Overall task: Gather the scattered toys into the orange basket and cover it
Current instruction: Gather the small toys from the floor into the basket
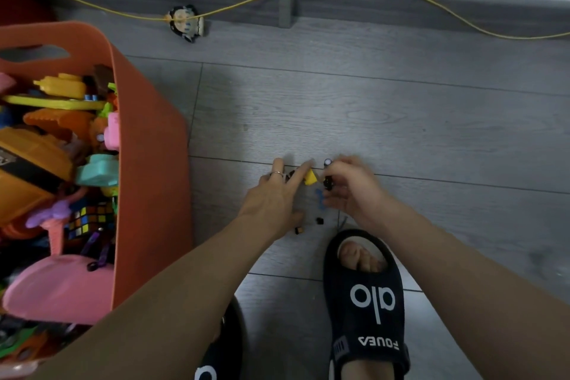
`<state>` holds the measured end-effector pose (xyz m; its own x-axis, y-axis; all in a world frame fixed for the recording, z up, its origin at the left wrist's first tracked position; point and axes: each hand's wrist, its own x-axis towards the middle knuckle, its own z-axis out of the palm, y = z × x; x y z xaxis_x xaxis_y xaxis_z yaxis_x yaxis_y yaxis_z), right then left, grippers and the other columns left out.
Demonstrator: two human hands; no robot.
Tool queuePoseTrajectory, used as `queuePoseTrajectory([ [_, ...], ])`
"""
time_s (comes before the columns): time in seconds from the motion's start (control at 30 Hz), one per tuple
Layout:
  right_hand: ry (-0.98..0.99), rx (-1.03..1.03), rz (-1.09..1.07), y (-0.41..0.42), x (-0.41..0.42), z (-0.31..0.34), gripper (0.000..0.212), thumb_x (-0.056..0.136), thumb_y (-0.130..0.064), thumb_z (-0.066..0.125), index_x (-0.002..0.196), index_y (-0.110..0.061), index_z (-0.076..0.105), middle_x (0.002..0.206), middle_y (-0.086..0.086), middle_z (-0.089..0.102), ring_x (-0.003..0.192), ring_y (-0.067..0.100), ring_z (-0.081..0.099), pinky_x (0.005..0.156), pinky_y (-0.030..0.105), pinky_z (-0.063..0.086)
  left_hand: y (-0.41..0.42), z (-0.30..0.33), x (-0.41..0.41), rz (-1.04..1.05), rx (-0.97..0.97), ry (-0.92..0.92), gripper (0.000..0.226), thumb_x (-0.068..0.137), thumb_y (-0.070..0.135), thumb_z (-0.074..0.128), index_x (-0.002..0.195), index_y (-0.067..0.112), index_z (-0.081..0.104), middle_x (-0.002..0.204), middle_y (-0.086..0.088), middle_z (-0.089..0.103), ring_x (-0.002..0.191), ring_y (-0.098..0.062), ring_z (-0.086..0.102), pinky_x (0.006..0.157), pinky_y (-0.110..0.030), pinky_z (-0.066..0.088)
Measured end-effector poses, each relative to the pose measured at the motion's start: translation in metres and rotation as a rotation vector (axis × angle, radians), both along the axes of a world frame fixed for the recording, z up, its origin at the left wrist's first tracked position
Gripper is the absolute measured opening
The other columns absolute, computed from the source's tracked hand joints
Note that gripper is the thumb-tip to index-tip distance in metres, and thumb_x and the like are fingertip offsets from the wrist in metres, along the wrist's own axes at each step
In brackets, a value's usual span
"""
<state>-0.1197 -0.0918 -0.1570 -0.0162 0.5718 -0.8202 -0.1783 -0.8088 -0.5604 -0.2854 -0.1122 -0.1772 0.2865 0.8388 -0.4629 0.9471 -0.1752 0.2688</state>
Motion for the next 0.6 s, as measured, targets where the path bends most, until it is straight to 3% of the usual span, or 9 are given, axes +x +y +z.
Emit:
queuePoseTrajectory([
  [0.13,0.277,-0.041,-0.024,0.001,0.011,0.010,0.013,0.089,-0.013,0.057,0.101,-0.012,0.060,0.099,0.014,0.061,0.077,0.022,0.062,0.073,0.033,0.060,0.007,-0.003,0.007,0.017,-0.003,0.014,0.077,0.086,0.033,0.066,0.145,0.047,0.017,0.131,-0.011,0.025,0.098,-0.027,0.053,0.065,-0.034,0.044],
  [0.27,0.456,-0.041,-0.055,0.002,0.019,0.016,0.046,0.084,0.004,0.045,0.125,-0.010,0.058,0.104,0.019,0.065,0.100,0.032,0.064,0.095,0.043,0.054,0.011,-0.004,0.007,-0.002,0.022,0.023,0.050,0.092,0.034,0.057,0.137,0.034,0.034,0.132,-0.013,0.026,0.097,-0.029,0.054,0.063,-0.036,0.041],
  [0.37,0.549,-0.039,-0.041,0.006,0.018,0.019,0.065,0.068,0.010,0.044,0.129,-0.009,0.056,0.114,0.021,0.061,0.110,0.035,0.059,0.099,0.043,0.051,0.012,-0.006,0.004,-0.036,0.009,0.028,0.052,0.096,0.029,0.050,0.144,0.032,0.031,0.137,-0.015,0.023,0.091,-0.029,0.052,0.063,-0.036,0.040],
  [0.47,0.585,-0.018,-0.068,0.012,0.016,0.022,0.052,0.067,0.004,0.057,0.117,-0.007,0.058,0.116,0.022,0.058,0.106,0.032,0.057,0.090,0.038,0.055,0.013,-0.008,-0.003,-0.030,0.018,-0.004,0.048,0.093,0.027,0.052,0.137,0.025,0.035,0.139,-0.017,0.026,0.086,-0.028,0.051,0.062,-0.035,0.039],
  [0.6,0.444,-0.051,-0.112,0.018,0.013,0.020,0.019,0.080,-0.012,0.070,0.097,-0.010,0.061,0.096,0.012,0.063,0.078,0.018,0.060,0.061,0.026,0.054,0.014,-0.007,-0.010,0.003,0.040,-0.054,0.038,0.090,0.026,0.054,0.124,0.019,0.040,0.133,-0.015,0.033,0.077,-0.022,0.042,0.061,-0.033,0.038],
])
